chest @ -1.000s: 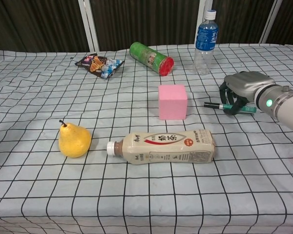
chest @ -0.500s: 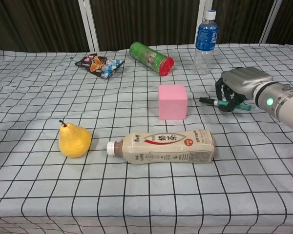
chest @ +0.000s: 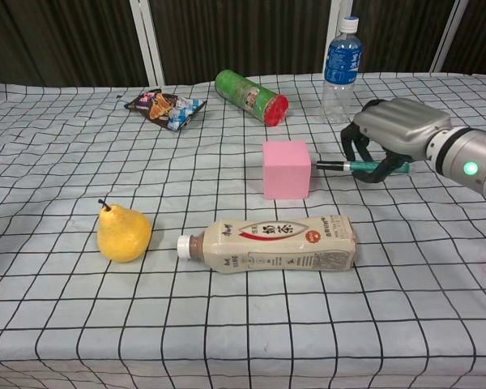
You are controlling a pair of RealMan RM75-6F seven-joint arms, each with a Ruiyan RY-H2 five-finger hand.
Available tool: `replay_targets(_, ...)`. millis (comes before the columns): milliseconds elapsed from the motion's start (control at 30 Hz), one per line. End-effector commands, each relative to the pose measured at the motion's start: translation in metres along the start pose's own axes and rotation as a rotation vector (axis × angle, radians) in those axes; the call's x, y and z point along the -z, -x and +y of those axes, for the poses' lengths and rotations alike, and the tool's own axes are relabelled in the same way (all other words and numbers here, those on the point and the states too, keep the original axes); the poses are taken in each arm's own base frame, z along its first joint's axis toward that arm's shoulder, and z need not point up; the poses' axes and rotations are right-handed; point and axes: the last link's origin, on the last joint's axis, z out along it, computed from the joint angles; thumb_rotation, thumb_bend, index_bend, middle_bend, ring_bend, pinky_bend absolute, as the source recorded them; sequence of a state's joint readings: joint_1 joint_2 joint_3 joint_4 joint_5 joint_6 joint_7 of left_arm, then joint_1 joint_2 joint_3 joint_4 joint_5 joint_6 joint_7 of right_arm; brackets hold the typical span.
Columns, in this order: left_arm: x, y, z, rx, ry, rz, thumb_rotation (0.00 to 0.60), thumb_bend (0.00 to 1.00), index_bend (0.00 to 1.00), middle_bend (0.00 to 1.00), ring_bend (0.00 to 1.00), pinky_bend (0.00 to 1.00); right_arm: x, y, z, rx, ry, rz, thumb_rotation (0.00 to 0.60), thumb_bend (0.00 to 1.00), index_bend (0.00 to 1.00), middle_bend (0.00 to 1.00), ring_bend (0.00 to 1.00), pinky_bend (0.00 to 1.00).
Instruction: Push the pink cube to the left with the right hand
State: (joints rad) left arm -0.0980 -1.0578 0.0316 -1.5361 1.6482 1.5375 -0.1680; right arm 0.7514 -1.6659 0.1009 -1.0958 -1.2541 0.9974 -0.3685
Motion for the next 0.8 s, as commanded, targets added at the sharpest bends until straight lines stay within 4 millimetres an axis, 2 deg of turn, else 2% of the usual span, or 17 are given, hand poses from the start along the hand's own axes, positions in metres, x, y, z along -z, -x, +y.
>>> replay_targets(33, -0.001, 0.001, 0.0, -0.001, -0.002, -0.001, 0.6, 0.41, 0.0, 0.0, 0.0, 0.2, -0.004, 0.001, 0.0, 0.018, -0.018, 0.002, 0.6, 0.51, 0.99, 0.71, 0.43, 0.23)
replay_targets(333, -0.003, 0.001, -0.001, -0.004, -0.015, -0.005, 0.6, 0.41, 0.0, 0.0, 0.0, 0.2, -0.032, 0.002, -0.033, 0.06, -0.073, 0.017, 0.6, 0.51, 0.99, 0.71, 0.43, 0.23)
replay_targets(500, -0.003, 0.001, -0.002, -0.003, -0.017, -0.004, 0.6, 0.41, 0.0, 0.0, 0.0, 0.2, -0.04, -0.003, -0.047, 0.063, -0.094, 0.044, 0.6, 0.51, 0.99, 0.71, 0.43, 0.23)
replay_targets(800, -0.004, 0.001, -0.002, 0.001, -0.016, -0.012, 0.6, 0.41, 0.0, 0.0, 0.0, 0.2, -0.076, -0.022, -0.11, 0.028, -0.128, 0.089, 0.6, 0.51, 0.99, 0.71, 0.43, 0.23)
